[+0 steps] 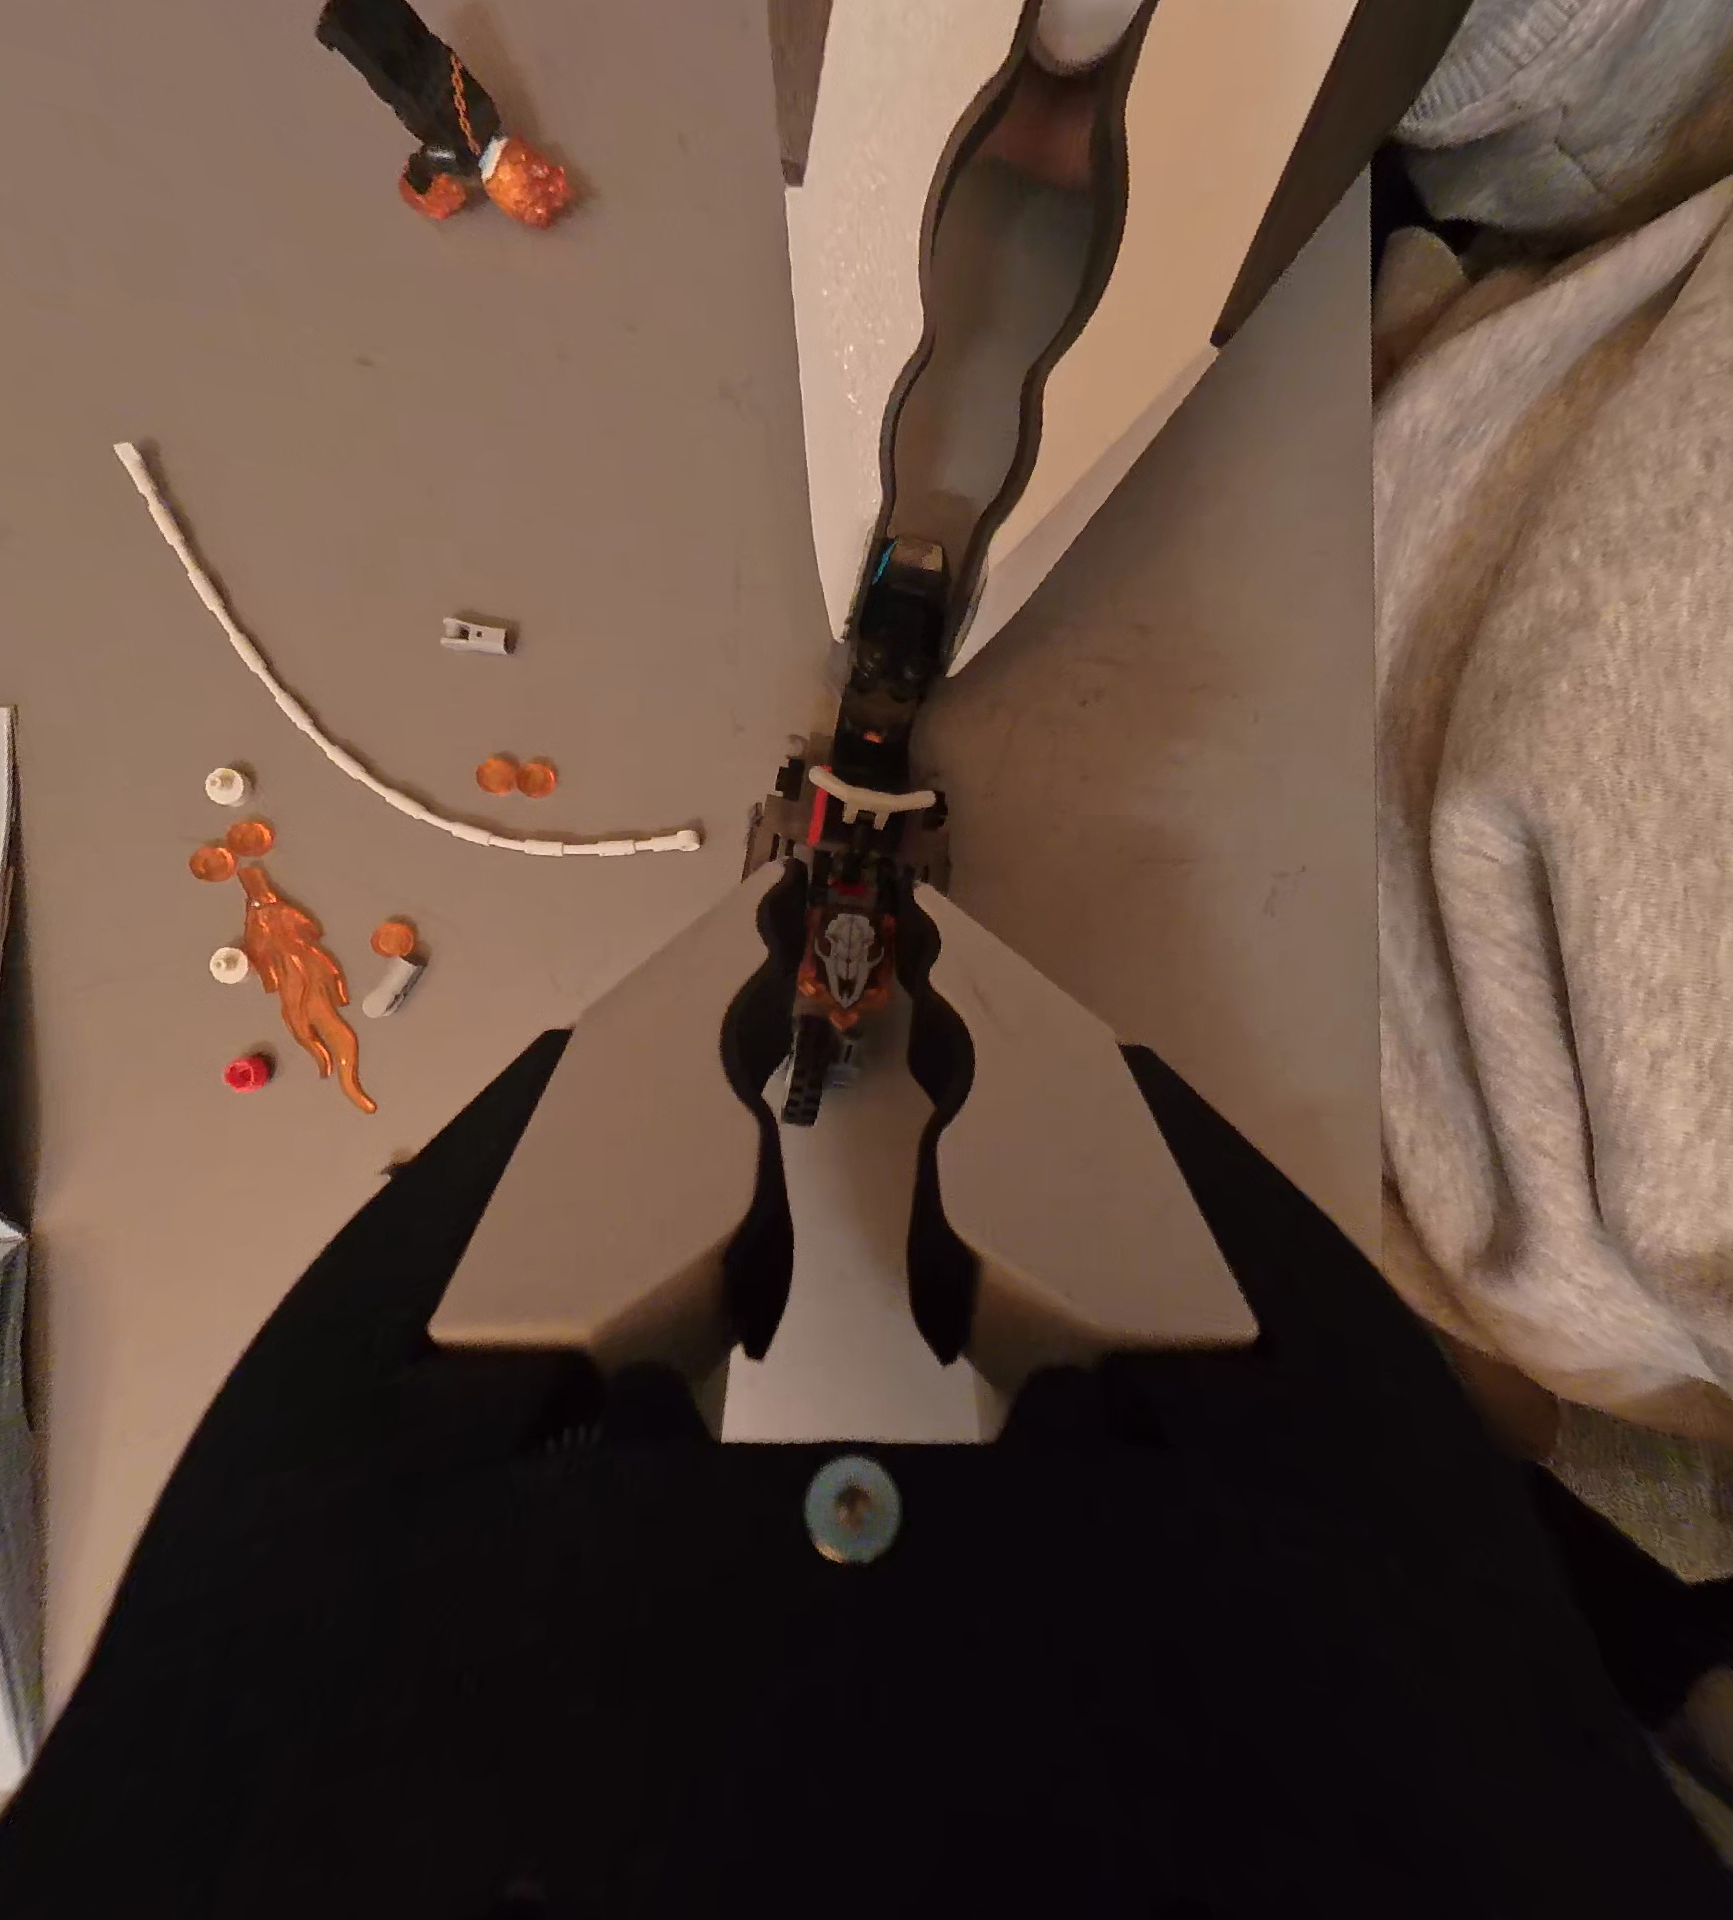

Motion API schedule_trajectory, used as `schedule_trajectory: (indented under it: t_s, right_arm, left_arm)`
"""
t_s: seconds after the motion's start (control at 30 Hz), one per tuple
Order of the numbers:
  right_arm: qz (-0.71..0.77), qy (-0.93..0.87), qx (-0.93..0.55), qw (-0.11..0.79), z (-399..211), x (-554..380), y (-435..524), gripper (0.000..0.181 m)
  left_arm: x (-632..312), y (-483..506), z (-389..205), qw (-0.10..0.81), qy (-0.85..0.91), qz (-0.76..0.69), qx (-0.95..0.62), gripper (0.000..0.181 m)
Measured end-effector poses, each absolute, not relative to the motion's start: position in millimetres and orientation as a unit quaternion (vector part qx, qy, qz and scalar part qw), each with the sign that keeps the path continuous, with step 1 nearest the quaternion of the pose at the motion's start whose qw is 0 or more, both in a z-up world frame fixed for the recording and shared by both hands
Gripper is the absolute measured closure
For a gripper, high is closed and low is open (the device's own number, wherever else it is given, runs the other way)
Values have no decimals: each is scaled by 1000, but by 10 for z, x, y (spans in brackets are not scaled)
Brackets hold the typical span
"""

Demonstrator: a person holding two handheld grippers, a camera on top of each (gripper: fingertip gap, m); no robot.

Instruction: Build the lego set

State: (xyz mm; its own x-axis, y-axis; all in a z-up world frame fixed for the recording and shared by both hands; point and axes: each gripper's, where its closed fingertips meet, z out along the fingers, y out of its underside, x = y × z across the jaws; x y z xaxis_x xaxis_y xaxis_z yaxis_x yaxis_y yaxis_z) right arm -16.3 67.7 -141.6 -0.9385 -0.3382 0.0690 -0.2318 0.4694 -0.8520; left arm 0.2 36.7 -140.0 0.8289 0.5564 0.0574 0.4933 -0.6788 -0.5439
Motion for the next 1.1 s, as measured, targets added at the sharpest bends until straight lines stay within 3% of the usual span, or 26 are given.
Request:
schedule_trajectory:
  t_s: [0.37, 1.1]
  right_arm:
    - [-485, 856, -166, 61, -1419, -155, 676, 168]
    - [-485, 855, -171, 64, -1421, -135, 681, 168]
  left_arm:
    - [5, 362, -1430, 232, -259, 23, -937, 167]
    - [15, 369, -1451, 219, -280, 18, -935, 166]
